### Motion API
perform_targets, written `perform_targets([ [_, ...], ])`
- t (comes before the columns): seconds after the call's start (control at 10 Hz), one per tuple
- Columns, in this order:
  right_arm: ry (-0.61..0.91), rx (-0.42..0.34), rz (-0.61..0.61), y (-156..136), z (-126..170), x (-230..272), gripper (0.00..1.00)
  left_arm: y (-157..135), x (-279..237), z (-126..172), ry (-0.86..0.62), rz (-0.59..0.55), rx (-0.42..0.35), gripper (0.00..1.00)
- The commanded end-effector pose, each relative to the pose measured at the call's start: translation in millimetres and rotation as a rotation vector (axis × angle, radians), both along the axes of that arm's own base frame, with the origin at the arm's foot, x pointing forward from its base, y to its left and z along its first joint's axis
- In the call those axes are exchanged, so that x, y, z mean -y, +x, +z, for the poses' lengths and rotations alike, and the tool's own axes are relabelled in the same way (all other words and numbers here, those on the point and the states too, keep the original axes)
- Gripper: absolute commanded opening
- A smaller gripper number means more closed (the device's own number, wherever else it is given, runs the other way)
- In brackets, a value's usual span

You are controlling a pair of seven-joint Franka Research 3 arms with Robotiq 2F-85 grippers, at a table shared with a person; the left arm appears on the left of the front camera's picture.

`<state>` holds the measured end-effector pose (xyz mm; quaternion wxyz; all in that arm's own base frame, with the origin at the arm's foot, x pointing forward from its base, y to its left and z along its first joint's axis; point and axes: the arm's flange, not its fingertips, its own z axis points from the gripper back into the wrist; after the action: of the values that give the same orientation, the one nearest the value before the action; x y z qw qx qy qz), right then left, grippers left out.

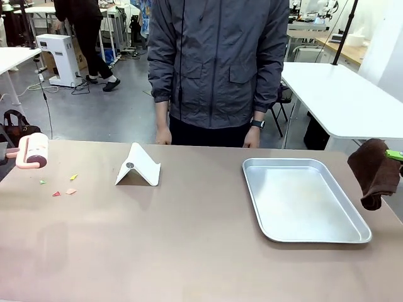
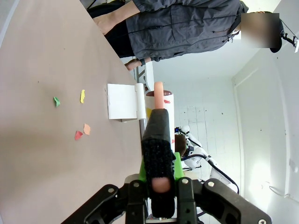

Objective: Clean the surface of the table.
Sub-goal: Clean the area not pointed to by the person.

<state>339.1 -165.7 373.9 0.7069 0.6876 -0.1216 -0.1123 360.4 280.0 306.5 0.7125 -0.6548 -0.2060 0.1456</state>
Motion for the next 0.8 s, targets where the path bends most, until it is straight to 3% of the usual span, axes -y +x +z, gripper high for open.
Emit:
perform_targets([
  [0.0, 0.023, -0.009, -0.004, 1.2, 6.4, 1.0, 0.1, -3.5, 2.9, 4.0, 0.002, -0.004, 0.003, 0.0],
  [0.6, 0.023, -0.009, -0.004, 1.2, 6.4, 1.0, 0.1, -3.5, 2.9, 4.0, 0.002, -0.004, 0.003, 0.0],
  [0.7, 0.023, -0.009, -0.004, 1.2, 6.4, 1.0, 0.1, 0.0, 0.0, 0.0, 0.0, 0.0, 0.0, 0.22],
])
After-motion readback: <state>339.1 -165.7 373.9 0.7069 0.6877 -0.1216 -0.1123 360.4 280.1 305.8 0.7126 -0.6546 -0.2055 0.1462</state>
